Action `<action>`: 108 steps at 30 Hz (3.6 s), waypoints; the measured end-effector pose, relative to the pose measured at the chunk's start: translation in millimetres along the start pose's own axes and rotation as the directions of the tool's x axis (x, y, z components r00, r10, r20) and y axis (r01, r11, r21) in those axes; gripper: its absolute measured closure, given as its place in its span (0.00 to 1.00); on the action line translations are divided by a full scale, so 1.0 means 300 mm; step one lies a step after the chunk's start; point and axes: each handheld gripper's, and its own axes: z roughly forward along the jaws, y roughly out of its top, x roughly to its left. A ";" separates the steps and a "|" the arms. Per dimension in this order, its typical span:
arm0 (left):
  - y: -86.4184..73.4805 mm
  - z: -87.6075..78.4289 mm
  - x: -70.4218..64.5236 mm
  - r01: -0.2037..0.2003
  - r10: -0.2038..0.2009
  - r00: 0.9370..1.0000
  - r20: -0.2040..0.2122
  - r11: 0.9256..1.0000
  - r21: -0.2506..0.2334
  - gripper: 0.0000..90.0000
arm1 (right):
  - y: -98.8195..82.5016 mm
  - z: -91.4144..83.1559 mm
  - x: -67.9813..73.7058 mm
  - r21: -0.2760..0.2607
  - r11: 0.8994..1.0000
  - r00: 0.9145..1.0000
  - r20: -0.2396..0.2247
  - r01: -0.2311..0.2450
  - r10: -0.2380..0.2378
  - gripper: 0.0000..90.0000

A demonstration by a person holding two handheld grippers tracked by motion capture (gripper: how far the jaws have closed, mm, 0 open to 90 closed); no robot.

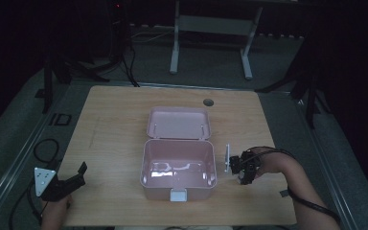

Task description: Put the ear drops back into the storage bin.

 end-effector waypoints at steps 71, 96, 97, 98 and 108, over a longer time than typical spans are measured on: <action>0.000 0.000 0.002 0.005 -0.005 1.000 0.001 1.000 0.001 0.01 | 0.153 -0.438 0.083 -0.053 0.999 0.997 0.080 0.001 0.003 0.66; 0.000 0.000 0.003 0.005 -0.005 1.000 0.006 1.000 -0.001 0.01 | 0.398 -0.459 0.100 -0.058 0.989 0.989 0.067 0.138 -0.134 0.66; 0.000 0.000 0.003 0.006 -0.006 1.000 0.006 1.000 -0.001 0.01 | 0.404 -0.456 0.100 -0.058 0.988 0.989 0.064 0.140 -0.136 0.66; 0.000 -0.001 0.003 0.006 -0.006 1.000 0.005 1.000 -0.001 0.01 | 0.411 -0.450 0.100 -0.059 0.988 0.988 0.063 0.144 -0.141 0.66; 0.000 0.000 0.003 0.005 -0.005 1.000 0.005 1.000 -0.002 0.01 | 0.437 -0.372 0.089 -0.048 0.984 0.984 0.059 0.169 -0.166 0.66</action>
